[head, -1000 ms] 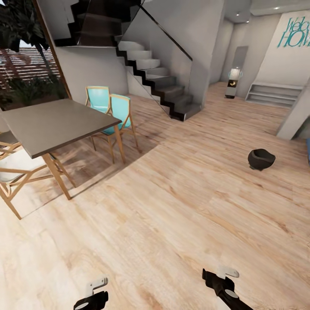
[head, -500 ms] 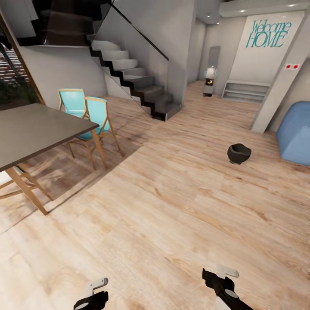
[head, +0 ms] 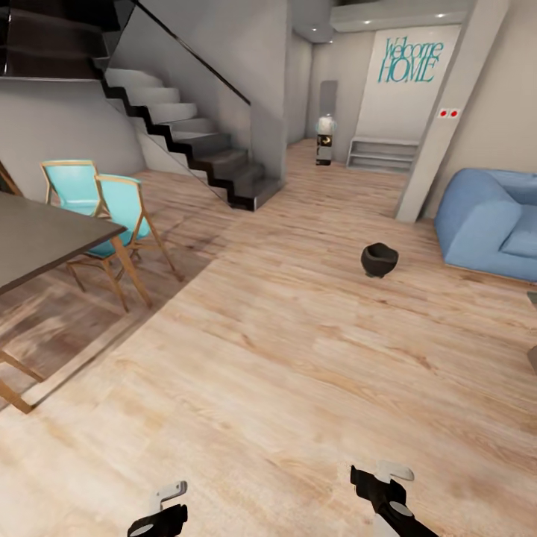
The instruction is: Place each of the two pumpkins and all three candles from the living room inside a cabinet in the living room (use any cabinet), then make sure every cabinet is closed, and position the cauldron so it is next to a table in the living room.
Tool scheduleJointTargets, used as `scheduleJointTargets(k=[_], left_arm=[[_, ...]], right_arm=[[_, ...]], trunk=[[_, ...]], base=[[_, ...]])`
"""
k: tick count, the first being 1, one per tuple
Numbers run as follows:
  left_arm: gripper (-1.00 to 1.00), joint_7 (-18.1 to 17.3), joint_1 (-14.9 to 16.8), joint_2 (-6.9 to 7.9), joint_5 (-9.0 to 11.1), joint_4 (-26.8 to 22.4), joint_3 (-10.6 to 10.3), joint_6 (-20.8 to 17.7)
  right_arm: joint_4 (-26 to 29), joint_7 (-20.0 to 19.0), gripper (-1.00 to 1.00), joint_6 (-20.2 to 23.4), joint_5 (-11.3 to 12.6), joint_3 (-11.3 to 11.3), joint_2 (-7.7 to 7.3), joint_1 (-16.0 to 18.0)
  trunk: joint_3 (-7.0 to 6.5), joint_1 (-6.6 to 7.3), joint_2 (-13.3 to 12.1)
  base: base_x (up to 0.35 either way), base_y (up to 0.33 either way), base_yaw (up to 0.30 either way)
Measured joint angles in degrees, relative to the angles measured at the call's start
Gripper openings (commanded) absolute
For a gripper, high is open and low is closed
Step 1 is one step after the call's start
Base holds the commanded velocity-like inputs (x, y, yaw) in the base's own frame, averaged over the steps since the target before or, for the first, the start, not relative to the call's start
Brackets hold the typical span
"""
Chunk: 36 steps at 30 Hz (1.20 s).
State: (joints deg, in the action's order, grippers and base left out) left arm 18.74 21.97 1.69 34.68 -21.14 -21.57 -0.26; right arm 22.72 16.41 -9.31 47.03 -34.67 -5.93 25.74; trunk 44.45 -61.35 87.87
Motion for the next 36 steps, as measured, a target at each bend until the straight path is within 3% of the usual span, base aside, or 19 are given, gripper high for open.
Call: scheduleJointTargets(k=[36], left_arm=[[1.00, 0.0, -0.1, 0.01, 0.0, 0.0, 0.0, -0.1]], right_arm=[[0.0, 0.0, 1.00, 0.0, -0.1, 0.0, 0.01, 0.0]], trunk=[[0.00, 0.01, 0.0]], base=[[0.137, 0.000, -0.258]])
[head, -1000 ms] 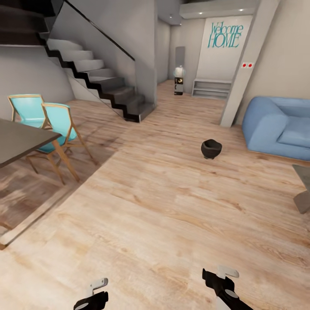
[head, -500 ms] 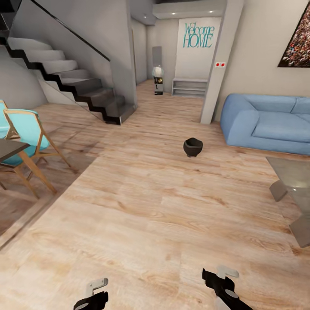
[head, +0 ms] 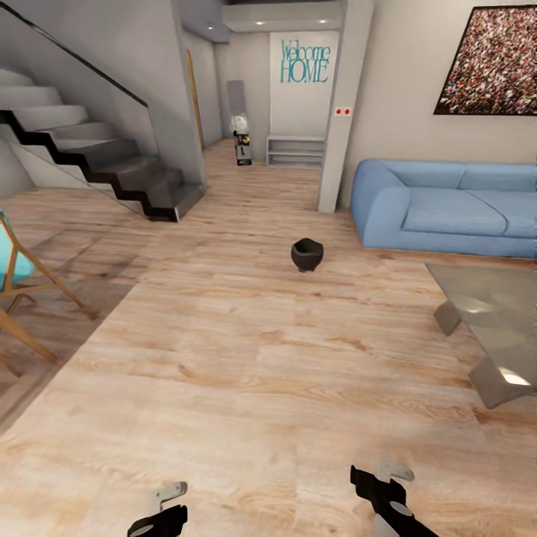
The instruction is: Place each of the two pumpkins and all three candles from the living room inside a cabinet in the living room (use any cabinet), then make sure every cabinet is closed, and position the cauldron so it is next to a table in the living room.
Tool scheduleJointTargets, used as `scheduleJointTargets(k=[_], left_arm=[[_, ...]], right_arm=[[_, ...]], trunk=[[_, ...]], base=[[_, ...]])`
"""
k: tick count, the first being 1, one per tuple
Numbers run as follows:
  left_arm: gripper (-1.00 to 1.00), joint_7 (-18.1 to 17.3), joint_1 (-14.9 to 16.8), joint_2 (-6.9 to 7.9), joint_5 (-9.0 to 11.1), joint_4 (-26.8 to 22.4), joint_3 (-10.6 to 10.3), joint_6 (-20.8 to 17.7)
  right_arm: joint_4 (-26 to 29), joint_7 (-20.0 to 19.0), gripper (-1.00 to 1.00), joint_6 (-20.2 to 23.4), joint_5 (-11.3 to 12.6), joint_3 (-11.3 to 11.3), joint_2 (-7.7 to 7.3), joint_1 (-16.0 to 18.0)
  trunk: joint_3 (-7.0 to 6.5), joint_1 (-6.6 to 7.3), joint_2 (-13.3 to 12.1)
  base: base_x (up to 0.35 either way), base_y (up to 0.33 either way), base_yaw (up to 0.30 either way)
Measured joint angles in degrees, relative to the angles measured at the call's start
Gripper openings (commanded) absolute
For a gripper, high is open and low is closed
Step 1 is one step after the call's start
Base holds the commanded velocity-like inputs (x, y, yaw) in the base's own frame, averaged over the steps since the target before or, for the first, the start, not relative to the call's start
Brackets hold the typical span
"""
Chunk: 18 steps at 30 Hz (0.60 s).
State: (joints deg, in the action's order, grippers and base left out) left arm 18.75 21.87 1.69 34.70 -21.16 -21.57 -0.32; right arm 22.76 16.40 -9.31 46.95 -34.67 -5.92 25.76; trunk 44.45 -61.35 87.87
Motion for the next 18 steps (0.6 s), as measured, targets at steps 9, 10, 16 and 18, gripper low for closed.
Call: scheduleJointTargets(k=[9, 10, 16, 18], left_arm=[[1.00, 0.0, 0.0, 0.00, 0.0, 0.0, 0.0, 0.0], [1.00, 0.0, 0.0, 0.00, 0.0, 0.0, 0.0, 0.0], [1.00, 0.0, 0.0, 0.00, 0.0, 0.0, 0.0, 0.0], [1.00, 0.0, 0.0, 0.00, 0.0, 0.0, 0.0, 0.0]], right_arm=[[0.1, 0.0, 1.00, -0.1, 0.0, 0.0, -0.03, 0.0], [0.1, 0.0, 1.00, -0.1, 0.0, 0.0, -0.02, 0.0], [0.2, 0.0, 1.00, -0.1, 0.0, 0.0, -0.06, 0.0], [0.1, 0.0, 1.00, 0.0, 0.1, 0.0, -0.08, 0.0]], trunk=[[0.00, 0.01, 0.0], [0.00, 0.01, 0.0], [0.02, 0.01, 0.0], [0.11, 0.01, 0.0]], base=[[0.313, 0.000, -0.009], [0.328, 0.000, 0.000], [0.329, 0.000, -0.018], [0.330, 0.000, -0.118]])
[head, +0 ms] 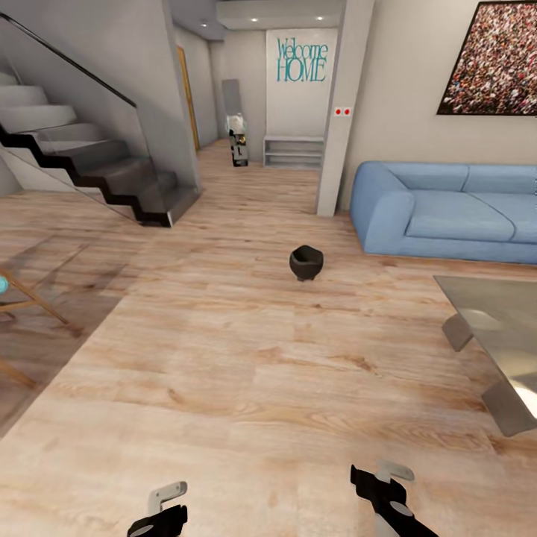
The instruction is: Place each of the two pumpkins and all three candles from the living room inside a cabinet in the living room (use any cabinet), then make sure every cabinet is closed, and position the cauldron so it is next to a table in the living room.
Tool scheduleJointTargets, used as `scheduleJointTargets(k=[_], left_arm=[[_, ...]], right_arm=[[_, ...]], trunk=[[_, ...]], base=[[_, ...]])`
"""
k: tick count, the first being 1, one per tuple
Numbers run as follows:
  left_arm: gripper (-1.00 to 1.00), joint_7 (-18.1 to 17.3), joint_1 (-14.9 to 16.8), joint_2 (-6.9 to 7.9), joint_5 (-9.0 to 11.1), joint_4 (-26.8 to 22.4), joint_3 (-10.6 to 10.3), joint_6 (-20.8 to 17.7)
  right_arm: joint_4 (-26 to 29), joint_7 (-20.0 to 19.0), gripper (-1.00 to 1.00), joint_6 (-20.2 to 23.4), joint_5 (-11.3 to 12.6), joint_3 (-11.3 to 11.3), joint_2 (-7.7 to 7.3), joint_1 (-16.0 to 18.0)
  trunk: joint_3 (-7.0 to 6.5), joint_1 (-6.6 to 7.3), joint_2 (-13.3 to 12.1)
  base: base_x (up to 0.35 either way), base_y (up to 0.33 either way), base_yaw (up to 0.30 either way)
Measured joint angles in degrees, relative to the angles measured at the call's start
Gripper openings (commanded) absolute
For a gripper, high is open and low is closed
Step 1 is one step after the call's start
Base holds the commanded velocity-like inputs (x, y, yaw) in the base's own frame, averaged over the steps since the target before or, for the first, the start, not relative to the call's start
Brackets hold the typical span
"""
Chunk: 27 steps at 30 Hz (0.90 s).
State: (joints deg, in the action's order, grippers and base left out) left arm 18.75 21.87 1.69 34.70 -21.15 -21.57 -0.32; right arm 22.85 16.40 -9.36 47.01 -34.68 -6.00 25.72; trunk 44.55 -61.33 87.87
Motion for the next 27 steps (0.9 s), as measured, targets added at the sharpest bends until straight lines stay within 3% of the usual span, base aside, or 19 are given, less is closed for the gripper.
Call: scheduleJointTargets(k=[8, 27], left_arm=[[1.00, 0.0, 0.0, 0.00, 0.0, 0.0, 0.0, 0.0], [1.00, 0.0, -0.1, 0.00, 0.0, 0.0, 0.0, 0.0]], right_arm=[[-0.1, 0.0, 1.00, 0.0, 0.0, 0.0, 0.03, 0.0], [0.3, 0.0, 1.00, 0.0, -0.1, -0.1, 0.00, 0.0]], trunk=[[0.52, 0.00, 0.0], [0.58, 0.00, 0.0]], base=[[0.329, 0.000, -0.122], [0.329, 0.000, -0.008]])
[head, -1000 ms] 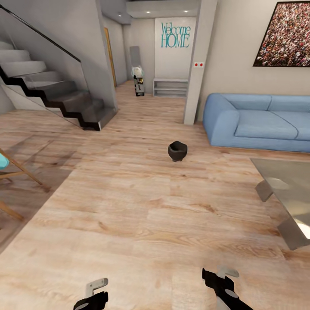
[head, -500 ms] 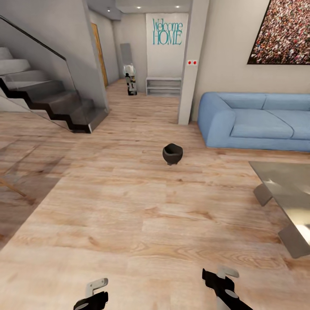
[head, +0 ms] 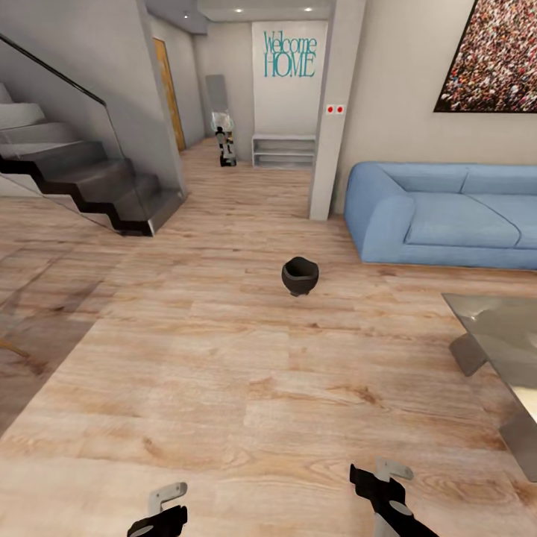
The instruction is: Place each of the two pumpkins and all three candles from the living room inside a cabinet in the living room (use any cabinet), then make sure every cabinet is closed, and position the cauldron so it is next to a table in the living room.
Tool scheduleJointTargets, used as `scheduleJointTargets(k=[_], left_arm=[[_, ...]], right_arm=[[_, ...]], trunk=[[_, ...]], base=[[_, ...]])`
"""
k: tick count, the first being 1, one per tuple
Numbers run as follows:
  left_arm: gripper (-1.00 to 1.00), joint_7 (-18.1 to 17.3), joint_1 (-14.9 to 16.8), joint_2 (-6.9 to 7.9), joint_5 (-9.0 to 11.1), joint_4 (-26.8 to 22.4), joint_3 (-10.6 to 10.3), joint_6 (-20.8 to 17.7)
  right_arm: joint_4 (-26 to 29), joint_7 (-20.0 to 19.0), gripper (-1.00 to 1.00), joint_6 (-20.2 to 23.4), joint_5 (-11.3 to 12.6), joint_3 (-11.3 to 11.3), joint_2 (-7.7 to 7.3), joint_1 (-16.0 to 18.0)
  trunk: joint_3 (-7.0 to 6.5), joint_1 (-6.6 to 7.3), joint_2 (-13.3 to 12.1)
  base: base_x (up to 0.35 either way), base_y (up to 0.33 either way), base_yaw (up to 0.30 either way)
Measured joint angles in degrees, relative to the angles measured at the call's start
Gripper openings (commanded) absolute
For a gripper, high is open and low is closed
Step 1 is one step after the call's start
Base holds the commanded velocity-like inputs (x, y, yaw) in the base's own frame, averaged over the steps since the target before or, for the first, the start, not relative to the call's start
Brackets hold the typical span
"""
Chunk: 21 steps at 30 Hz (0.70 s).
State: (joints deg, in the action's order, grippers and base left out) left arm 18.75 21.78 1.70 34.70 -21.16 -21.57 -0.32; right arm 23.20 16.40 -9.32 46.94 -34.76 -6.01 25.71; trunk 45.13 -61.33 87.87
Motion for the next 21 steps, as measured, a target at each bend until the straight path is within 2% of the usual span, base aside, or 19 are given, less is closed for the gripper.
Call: scheduleJointTargets(k=[21], left_arm=[[1.00, 0.0, -0.1, -0.08, -0.2, 2.3, -0.1, 0.1]], right_arm=[[-0.3, 0.0, 1.00, -0.1, 0.0, 0.0, 0.00, 0.0]], trunk=[[0.00, 0.00, 0.0]], base=[[0.316, 0.000, -0.003]])
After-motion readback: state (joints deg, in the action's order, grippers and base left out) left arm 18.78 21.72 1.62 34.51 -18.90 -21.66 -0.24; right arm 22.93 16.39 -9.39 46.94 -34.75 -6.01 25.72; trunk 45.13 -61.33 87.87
